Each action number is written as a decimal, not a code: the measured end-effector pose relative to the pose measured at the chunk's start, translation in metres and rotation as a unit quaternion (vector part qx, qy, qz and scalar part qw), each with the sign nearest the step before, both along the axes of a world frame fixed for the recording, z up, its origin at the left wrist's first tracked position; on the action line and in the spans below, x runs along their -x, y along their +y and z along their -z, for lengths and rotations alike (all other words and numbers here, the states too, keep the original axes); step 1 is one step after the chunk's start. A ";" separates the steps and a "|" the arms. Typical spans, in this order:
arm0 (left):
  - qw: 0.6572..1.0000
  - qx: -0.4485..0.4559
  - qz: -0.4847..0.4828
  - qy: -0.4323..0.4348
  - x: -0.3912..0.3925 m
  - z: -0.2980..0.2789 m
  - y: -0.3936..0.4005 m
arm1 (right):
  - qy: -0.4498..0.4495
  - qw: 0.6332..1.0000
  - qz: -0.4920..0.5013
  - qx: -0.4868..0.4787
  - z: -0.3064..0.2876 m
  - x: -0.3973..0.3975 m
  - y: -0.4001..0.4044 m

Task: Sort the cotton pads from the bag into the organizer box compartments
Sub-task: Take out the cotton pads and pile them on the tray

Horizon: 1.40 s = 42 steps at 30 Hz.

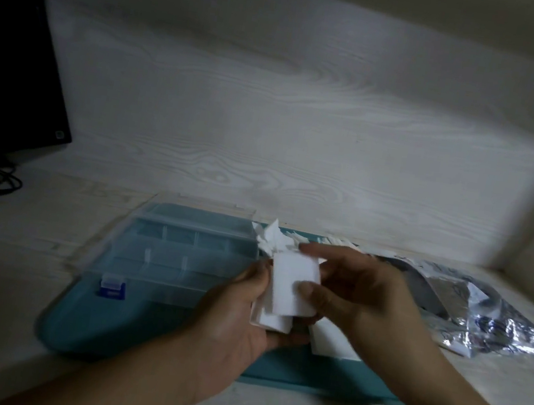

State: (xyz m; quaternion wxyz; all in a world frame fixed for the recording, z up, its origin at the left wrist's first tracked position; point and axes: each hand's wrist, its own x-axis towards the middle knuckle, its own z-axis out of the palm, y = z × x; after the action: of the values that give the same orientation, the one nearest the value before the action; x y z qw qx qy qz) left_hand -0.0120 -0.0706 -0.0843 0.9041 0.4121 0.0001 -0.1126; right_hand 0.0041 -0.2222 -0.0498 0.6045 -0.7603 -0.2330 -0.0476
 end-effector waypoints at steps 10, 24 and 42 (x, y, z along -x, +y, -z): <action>0.999 0.047 -0.008 0.020 -0.003 0.000 0.000 | -0.174 0.944 0.054 0.274 0.008 0.002 -0.005; 1.000 -0.007 0.012 -0.021 -0.002 0.004 0.001 | -0.203 0.906 -0.004 0.371 0.011 0.006 -0.005; 1.000 0.016 -0.026 -0.002 0.000 -0.001 -0.001 | -0.201 0.909 -0.016 0.364 0.013 0.002 -0.009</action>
State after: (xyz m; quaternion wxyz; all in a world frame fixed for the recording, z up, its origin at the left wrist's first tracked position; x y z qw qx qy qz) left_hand -0.0123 -0.0715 -0.0832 0.9132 0.3979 0.0068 -0.0881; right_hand 0.0016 -0.2311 -0.0630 0.2265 -0.8982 -0.3627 -0.1020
